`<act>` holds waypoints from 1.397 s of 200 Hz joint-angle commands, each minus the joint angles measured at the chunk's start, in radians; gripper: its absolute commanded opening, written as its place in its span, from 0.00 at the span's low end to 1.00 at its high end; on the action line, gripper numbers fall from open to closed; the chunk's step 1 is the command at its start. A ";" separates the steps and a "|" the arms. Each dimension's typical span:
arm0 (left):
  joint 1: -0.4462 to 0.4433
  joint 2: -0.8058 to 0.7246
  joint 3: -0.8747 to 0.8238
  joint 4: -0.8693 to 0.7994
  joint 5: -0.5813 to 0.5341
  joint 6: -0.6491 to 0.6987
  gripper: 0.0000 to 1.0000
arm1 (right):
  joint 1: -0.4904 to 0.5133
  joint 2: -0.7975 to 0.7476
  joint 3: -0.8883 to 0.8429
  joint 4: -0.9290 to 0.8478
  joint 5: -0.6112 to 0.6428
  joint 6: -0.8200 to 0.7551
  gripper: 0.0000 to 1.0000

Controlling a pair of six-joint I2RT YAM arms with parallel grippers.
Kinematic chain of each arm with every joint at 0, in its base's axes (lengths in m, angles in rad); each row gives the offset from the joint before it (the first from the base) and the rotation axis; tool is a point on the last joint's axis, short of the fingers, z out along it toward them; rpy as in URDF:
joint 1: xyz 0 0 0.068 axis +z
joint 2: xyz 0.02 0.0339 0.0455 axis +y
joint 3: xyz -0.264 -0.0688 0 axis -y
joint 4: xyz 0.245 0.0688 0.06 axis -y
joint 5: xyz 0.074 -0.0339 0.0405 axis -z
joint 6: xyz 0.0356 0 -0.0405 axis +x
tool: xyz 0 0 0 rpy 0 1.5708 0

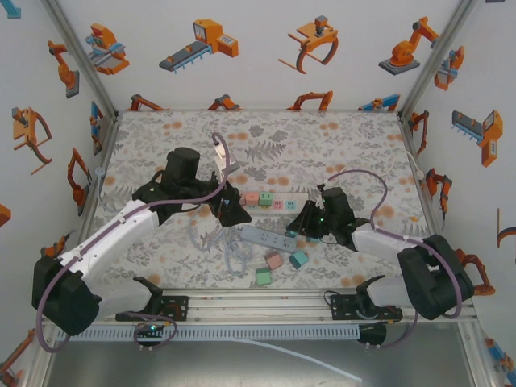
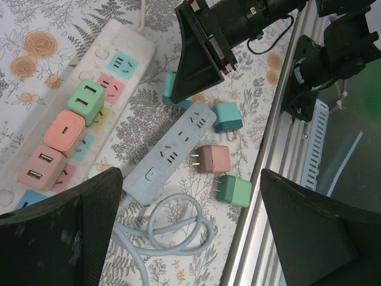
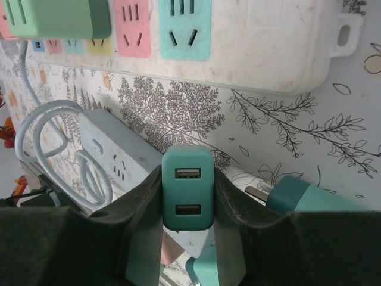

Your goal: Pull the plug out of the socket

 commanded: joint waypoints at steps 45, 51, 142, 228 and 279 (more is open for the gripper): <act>-0.008 0.010 0.033 -0.024 -0.014 0.026 0.89 | 0.011 -0.111 0.005 -0.090 0.111 -0.065 0.46; -0.008 0.011 0.033 -0.024 -0.015 0.026 0.89 | 0.011 -0.122 0.005 -0.100 0.118 -0.068 0.46; -0.010 -0.006 0.028 -0.036 -0.136 0.028 0.89 | 0.011 -0.258 0.105 -0.243 0.182 -0.131 0.46; -0.011 -0.098 -0.030 0.011 -0.521 -0.019 0.90 | 0.023 -0.350 0.197 -0.038 0.200 -0.524 0.46; 0.000 -0.107 -0.098 0.090 -0.929 -0.149 0.87 | 0.067 -0.275 0.190 0.162 -0.008 -1.069 0.45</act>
